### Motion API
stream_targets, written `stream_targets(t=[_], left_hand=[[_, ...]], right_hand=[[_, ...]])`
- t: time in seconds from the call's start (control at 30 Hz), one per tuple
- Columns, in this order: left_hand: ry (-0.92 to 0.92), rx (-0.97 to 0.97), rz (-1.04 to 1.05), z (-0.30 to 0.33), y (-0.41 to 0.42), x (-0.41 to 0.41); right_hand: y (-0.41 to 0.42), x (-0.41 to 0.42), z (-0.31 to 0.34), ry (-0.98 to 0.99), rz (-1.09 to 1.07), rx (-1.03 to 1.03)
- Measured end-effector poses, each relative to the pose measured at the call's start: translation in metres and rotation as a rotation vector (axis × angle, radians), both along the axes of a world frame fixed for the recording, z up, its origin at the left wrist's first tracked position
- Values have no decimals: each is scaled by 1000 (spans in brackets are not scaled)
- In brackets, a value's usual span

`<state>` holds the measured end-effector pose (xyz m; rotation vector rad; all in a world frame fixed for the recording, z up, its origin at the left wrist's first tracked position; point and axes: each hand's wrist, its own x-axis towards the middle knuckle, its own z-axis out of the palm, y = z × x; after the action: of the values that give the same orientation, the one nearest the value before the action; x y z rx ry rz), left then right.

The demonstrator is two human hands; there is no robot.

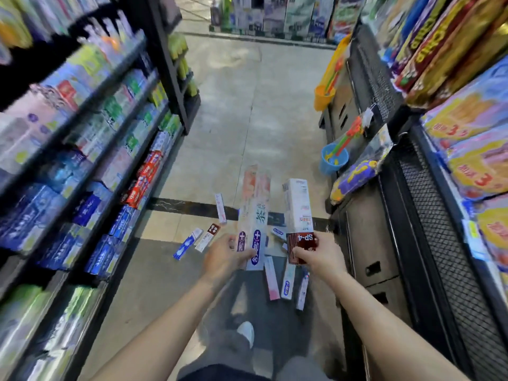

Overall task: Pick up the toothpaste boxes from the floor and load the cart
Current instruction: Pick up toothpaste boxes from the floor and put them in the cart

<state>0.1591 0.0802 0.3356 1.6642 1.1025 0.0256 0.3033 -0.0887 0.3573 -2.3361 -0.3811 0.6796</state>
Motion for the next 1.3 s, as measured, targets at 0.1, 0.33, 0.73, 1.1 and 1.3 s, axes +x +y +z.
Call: stream_targets(t=[0.1, 0.33, 0.73, 1.1, 1.3], left_hand=[[-77, 68, 84, 24, -27, -39], [-152, 103, 328, 49, -114, -148], [-49, 119, 877, 70, -261, -390], [70, 73, 1256, 67, -336, -578], [228, -39, 1222, 54, -356, -660]], right_hand=[[-11, -28, 13, -43, 88, 61], [-40, -108, 18, 14, 252, 161], [-67, -323, 13, 175, 789, 120], [-58, -550, 4, 191, 1313, -25], [-64, -624, -5, 150, 1422, -214]])
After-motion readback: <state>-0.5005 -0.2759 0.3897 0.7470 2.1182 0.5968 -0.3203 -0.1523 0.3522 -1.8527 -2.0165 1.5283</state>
